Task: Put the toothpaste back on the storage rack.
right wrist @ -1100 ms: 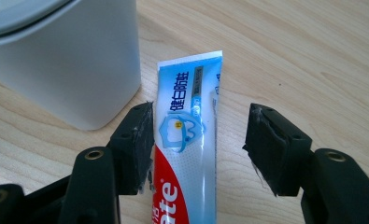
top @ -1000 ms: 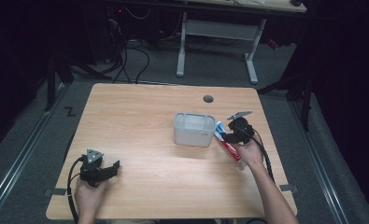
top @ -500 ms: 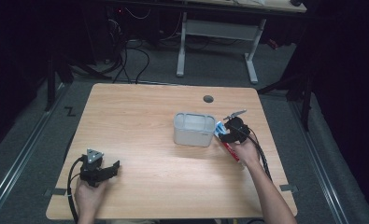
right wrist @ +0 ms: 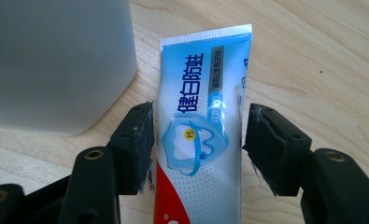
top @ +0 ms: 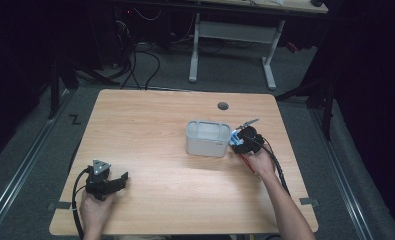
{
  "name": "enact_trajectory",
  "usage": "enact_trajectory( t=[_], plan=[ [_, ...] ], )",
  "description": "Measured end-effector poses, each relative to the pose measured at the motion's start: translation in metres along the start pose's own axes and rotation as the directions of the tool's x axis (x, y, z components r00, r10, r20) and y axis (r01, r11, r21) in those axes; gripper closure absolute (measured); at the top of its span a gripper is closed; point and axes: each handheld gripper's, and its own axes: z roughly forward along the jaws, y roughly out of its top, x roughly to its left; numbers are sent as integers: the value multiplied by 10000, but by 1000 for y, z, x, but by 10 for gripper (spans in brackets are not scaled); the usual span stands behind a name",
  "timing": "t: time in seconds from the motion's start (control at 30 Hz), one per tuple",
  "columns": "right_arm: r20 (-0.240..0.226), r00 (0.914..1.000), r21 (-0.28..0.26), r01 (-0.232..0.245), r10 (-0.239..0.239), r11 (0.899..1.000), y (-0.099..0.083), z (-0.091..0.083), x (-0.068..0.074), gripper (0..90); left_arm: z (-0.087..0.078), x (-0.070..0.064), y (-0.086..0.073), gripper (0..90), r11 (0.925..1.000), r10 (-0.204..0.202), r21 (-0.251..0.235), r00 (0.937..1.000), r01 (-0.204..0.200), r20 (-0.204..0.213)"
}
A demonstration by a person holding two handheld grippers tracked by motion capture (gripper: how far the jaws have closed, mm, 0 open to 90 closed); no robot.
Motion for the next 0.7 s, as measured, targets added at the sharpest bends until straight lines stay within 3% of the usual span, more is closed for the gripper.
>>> enact_trajectory(
  t=[0.7],
  plan=[
    [-485,9973,441,-524,545,9977,-1,16,-7,419,0,0,0,259,10000,-2,-3,10000,2,3]
  ],
)
